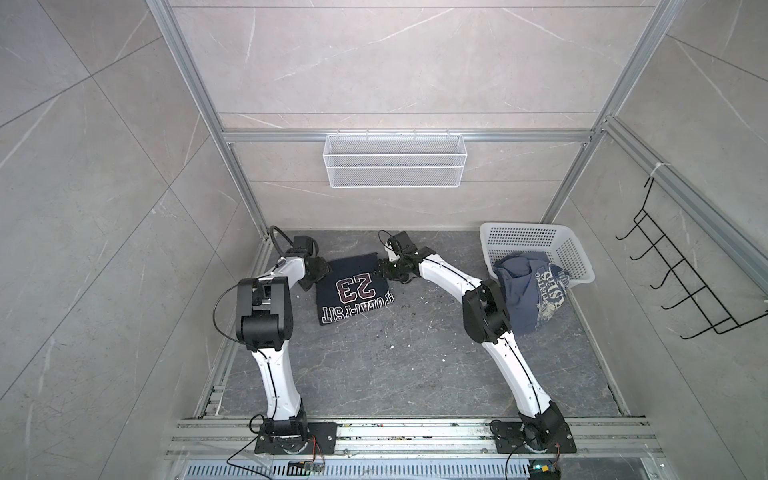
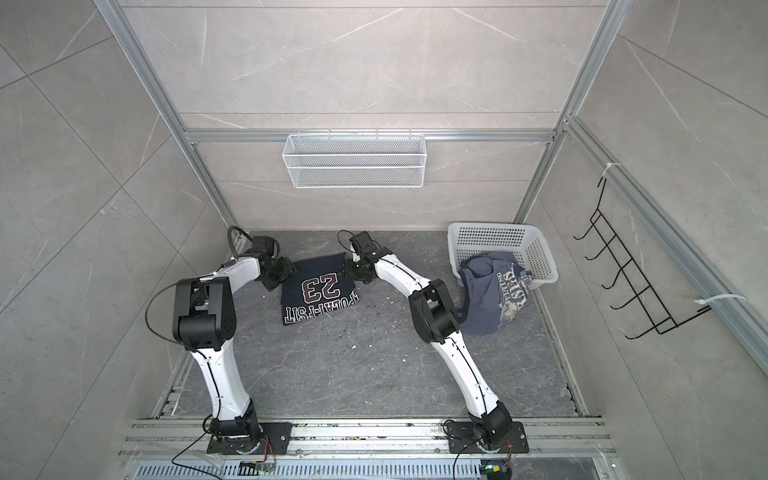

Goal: Fold and stack the tank tops

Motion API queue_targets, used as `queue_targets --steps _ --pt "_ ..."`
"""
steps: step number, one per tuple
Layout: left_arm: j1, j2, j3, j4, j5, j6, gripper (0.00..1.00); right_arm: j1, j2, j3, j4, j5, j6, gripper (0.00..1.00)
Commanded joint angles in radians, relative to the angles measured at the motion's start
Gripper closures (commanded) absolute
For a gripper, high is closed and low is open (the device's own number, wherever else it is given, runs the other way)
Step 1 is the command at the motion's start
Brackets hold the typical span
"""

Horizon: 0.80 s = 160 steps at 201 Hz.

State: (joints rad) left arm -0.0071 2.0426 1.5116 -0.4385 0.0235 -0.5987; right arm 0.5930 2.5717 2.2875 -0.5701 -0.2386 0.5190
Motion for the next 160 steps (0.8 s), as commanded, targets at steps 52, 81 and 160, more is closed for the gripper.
queue_targets --steps 52,81,160 --pt "-0.281 -0.256 -0.024 -0.282 -0.128 -0.094 0.13 -0.07 -0.549 -0.593 0.082 0.083 -0.038 0.12" --pt "-0.339 -0.166 -0.039 -0.283 -0.136 -0.147 0.13 -0.073 -0.771 -0.863 0.133 0.098 -0.045 0.12" --pt "-0.276 0.002 0.031 -0.409 -0.21 0.1 0.11 -0.073 -1.151 -1.226 0.067 0.18 -0.067 0.12"
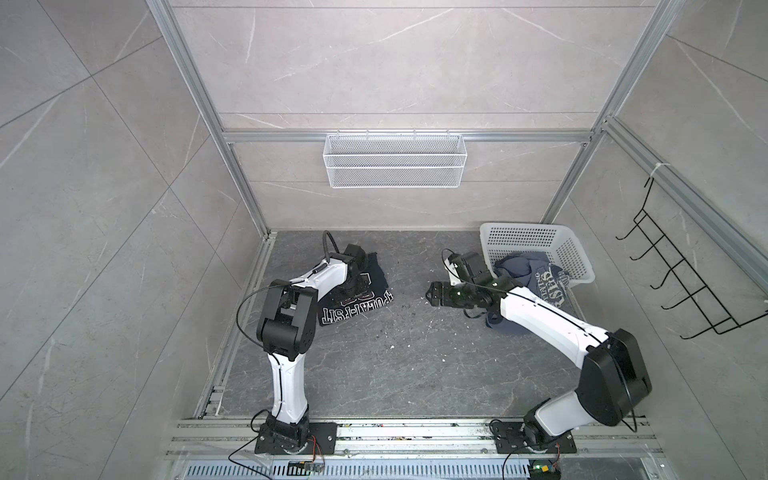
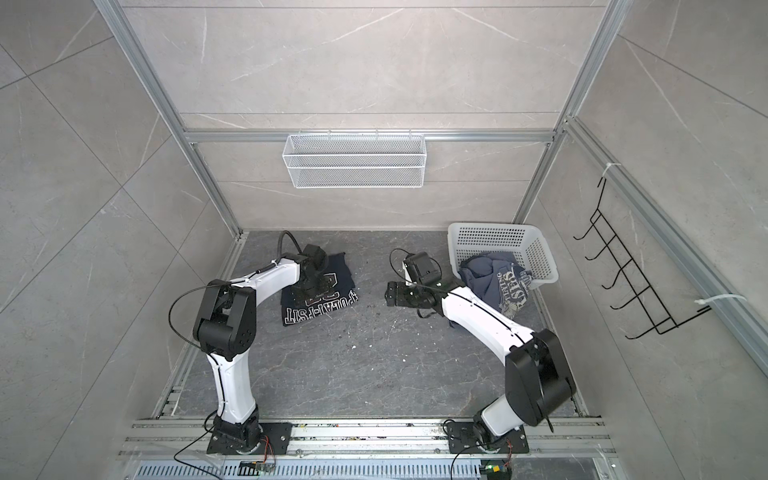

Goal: Fold and stack the tank tops
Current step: 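Release the tank top with the left gripper while the right reaches into the basket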

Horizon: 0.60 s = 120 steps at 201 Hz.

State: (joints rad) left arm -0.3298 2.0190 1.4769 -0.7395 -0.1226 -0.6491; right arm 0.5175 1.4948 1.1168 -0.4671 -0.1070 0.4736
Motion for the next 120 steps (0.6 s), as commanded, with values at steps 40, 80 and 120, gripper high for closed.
queue_targets --steps 40,80,120 --pt "0.204 0.082 0.154 -0.136 -0.098 0.339 0.1 0.003 -0.126 -0.082 -0.076 0.093 -0.02 0.12" --pt "0.304 0.222 0.387 -0.178 -0.139 0.548 0.1 0.003 -0.155 -0.063 -0.121 0.125 -0.022 0.13" --pt "0.403 0.374 0.645 -0.252 -0.237 0.637 0.09 -0.009 -0.226 -0.072 -0.174 0.221 -0.023 0.12"
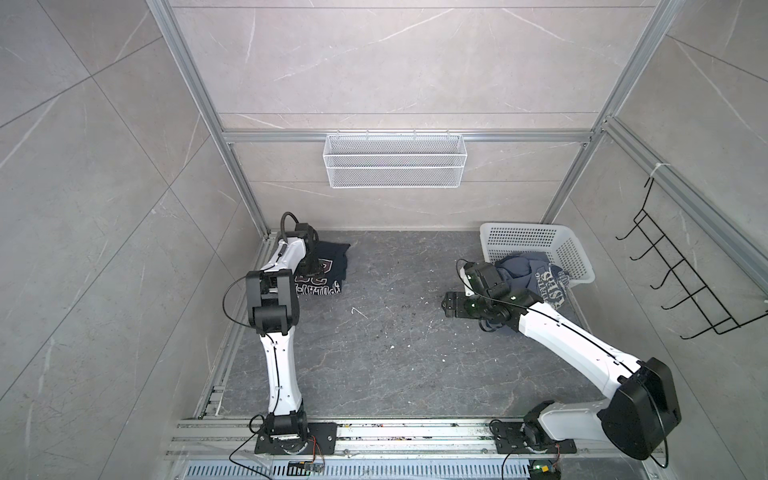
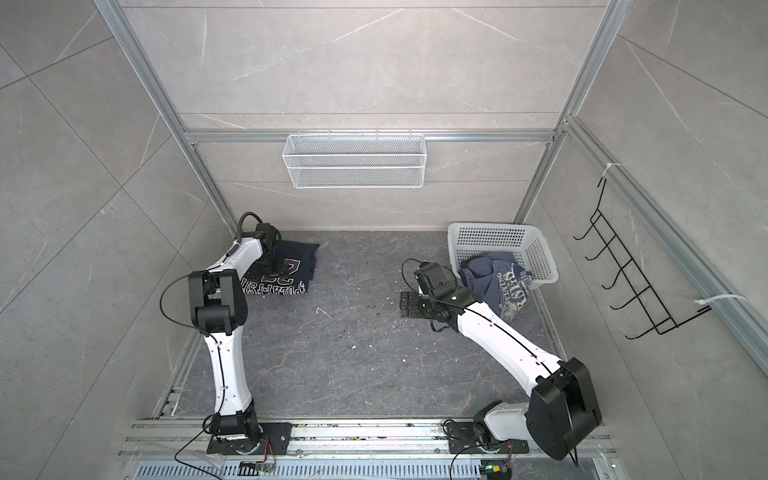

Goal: Fold and stack the tank tops
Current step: 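Release the tank top with the left gripper while the right reaches into the basket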

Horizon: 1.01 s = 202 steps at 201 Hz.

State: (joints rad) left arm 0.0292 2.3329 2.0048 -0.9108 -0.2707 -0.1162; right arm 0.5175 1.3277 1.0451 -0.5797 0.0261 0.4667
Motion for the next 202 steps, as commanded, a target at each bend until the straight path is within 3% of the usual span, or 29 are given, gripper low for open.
queue_targets --steps 1,19,45,75,110,142,178,202 --pt "0.047 0.061 0.122 -0.082 -0.09 0.105 0.09 -0.012 -0.061 0.0 -0.063 0.091 -0.016 0.12" --pt "0.067 0.075 0.196 -0.105 -0.11 0.107 0.09 -0.041 -0.079 0.008 -0.098 0.134 -0.015 0.11" --pt "0.047 0.009 0.207 -0.111 -0.025 0.05 0.08 -0.109 -0.057 0.054 -0.136 0.198 -0.027 0.1" --pt "0.023 -0.166 0.139 -0.138 0.019 -0.151 0.07 -0.253 0.039 0.169 -0.197 0.272 -0.023 0.1" --pt "-0.038 -0.486 -0.203 0.043 0.072 -0.253 0.06 -0.405 0.098 0.22 -0.201 0.339 0.012 0.12" --pt "-0.082 -0.748 -0.525 0.202 0.143 -0.306 0.06 -0.536 0.187 0.246 -0.175 0.29 0.034 0.13" --pt "-0.111 -1.01 -0.869 0.436 0.298 -0.367 0.07 -0.596 0.312 0.288 -0.121 0.241 0.042 0.16" --pt "-0.122 -1.144 -1.014 0.512 0.343 -0.39 0.07 -0.616 0.396 0.322 -0.099 0.223 0.042 0.22"
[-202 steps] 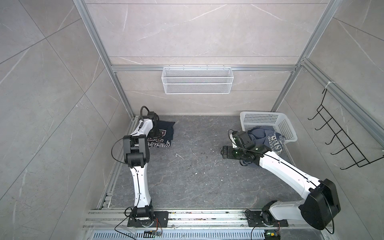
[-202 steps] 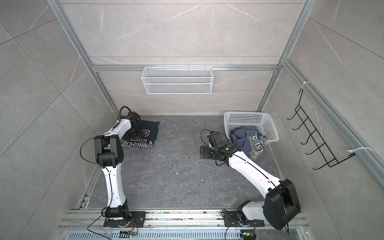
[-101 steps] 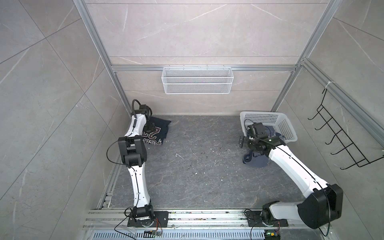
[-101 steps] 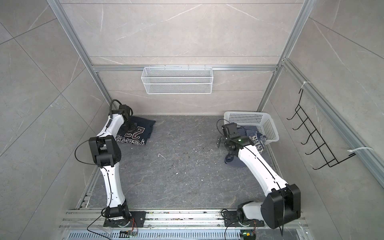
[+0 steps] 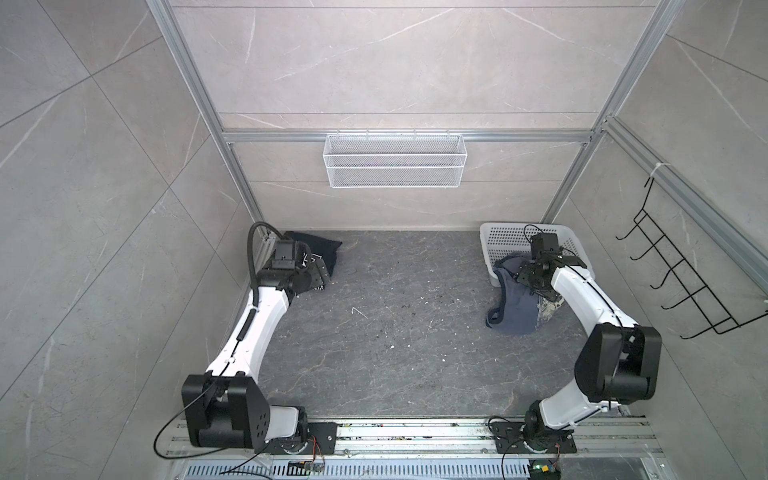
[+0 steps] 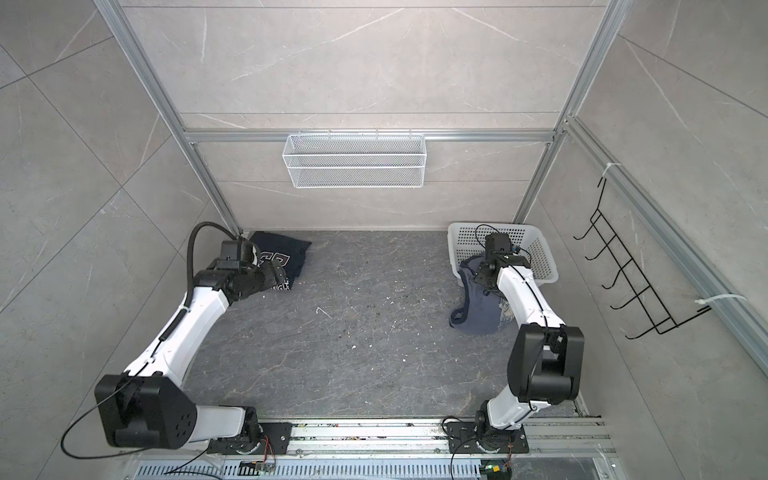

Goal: Fold and stack the tank tops
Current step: 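Release the tank top with the left gripper while the right reaches into the basket, then lift the blue-grey tank top from the basket with the right gripper onto the table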

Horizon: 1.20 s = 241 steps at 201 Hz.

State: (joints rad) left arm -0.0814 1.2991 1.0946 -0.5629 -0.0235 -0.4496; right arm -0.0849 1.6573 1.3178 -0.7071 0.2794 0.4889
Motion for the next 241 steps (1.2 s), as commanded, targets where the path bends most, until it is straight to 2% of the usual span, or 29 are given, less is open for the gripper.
queue_targets --steps 1,12,34,55,75,107,147,200,241 --pt "-0.012 -0.114 -0.107 0.164 0.096 -0.058 0.07 -0.014 0.069 0.051 0.029 -0.032 0.019 0.22" --pt "-0.016 -0.163 -0.145 0.179 0.108 -0.058 0.07 -0.018 0.089 0.063 0.032 -0.04 0.015 0.29" --pt "-0.021 -0.225 -0.202 0.183 0.12 -0.065 0.07 -0.018 0.075 0.07 0.039 -0.032 0.007 0.58" --pt "-0.033 -0.248 -0.23 0.199 0.149 -0.073 0.07 -0.016 0.03 0.092 0.019 -0.031 -0.005 0.8" --pt "-0.056 -0.245 -0.254 0.225 0.175 -0.082 0.07 -0.013 -0.024 0.133 -0.011 -0.05 -0.014 0.92" --pt "-0.124 -0.227 -0.268 0.23 0.152 -0.098 0.07 0.017 -0.134 0.203 -0.037 -0.067 -0.028 1.0" --pt "-0.165 -0.239 -0.275 0.22 0.127 -0.103 0.07 0.107 -0.248 0.347 -0.083 -0.082 -0.057 1.0" --pt "-0.17 -0.333 -0.31 0.224 0.077 -0.098 0.07 0.526 -0.251 0.663 -0.14 -0.043 -0.169 1.0" --pt "-0.17 -0.422 -0.345 0.198 0.037 -0.101 0.07 0.817 -0.103 0.698 -0.139 -0.006 -0.182 1.0"
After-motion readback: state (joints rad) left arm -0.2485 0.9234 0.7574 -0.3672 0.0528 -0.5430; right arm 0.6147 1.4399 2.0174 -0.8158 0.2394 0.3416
